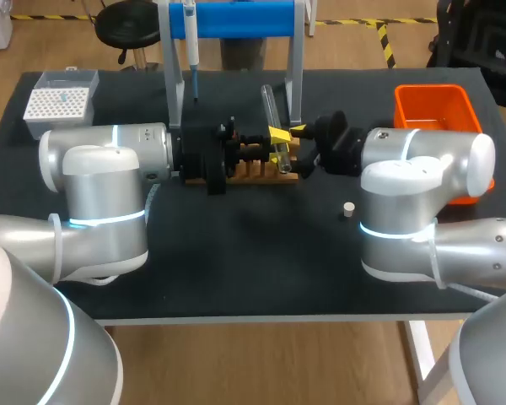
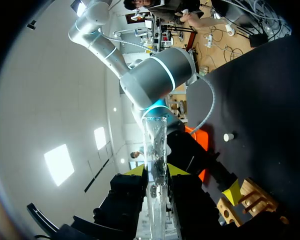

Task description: Invert the test tube, pick up the pipette, mount the tip to pipette, aspirate from beaker and dispense into the tube, eject the tip, return the pipette, and cap with the stopper.

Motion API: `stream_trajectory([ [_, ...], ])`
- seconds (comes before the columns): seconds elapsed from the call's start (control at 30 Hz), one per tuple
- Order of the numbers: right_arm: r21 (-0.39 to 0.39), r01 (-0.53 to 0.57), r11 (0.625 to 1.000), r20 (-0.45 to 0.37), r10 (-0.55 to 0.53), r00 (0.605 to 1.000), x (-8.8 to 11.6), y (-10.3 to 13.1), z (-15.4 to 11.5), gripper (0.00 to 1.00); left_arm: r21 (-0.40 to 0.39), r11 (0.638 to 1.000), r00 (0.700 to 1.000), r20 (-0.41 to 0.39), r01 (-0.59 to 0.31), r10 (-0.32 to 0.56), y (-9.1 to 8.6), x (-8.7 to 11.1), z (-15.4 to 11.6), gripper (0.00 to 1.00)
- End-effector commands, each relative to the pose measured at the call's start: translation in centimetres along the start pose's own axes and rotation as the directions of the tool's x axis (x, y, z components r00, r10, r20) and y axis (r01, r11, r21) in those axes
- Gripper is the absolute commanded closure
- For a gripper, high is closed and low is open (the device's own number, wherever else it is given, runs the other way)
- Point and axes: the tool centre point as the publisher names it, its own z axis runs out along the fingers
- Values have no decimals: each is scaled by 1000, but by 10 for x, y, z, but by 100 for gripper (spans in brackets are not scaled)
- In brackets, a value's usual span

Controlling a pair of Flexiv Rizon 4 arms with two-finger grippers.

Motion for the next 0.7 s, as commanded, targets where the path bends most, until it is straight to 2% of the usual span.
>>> stream_trajectory([
  [0.03,-3,0,1000,4,0,1000,1,-1,0,0,-5,1000,1000,0,-2,2,-1,0,1,100],
  [0.23,-3,0,1000,4,0,1000,1,-1,0,0,-5,1000,1000,0,-2,2,-1,0,1,100],
  [0.27,-3,0,1000,4,0,1000,1,-1,0,0,13,1000,1000,-22,16,-15,1,-6,0,100],
  [0.3,-3,0,1000,4,0,1000,1,-1,0,0,15,999,998,-45,50,-50,4,-11,-1,100],
  [0.37,-3,0,1000,4,0,1000,1,-1,0,0,48,980,980,-73,191,-187,13,-19,-3,100],
  [0.4,-3,0,1000,4,0,1000,1,-1,0,0,26,960,955,-110,279,-275,19,-22,-3,100],
  [0.47,-3,0,1000,4,0,1000,1,-1,0,0,35,923,918,-130,382,-375,26,-30,-2,100],
  [0.53,-3,0,1000,4,0,1000,1,-1,0,0,36,875,867,-156,483,-473,32,-39,0,100],
  [0.57,-3,0,1000,4,0,1000,1,-1,0,0,38,852,846,-143,523,-513,34,-45,1,100],
  [0.63,-3,0,1000,4,0,1000,1,-1,0,0,46,747,747,-110,663,-656,41,-52,0,100],
  [0.67,-3,0,1000,4,0,1000,1,-1,0,0,49,679,680,-92,732,-727,43,-55,0,100],
  [0.7,-3,0,1000,4,0,1000,1,-1,0,0,45,590,592,-77,806,-802,46,-55,1,100],
])
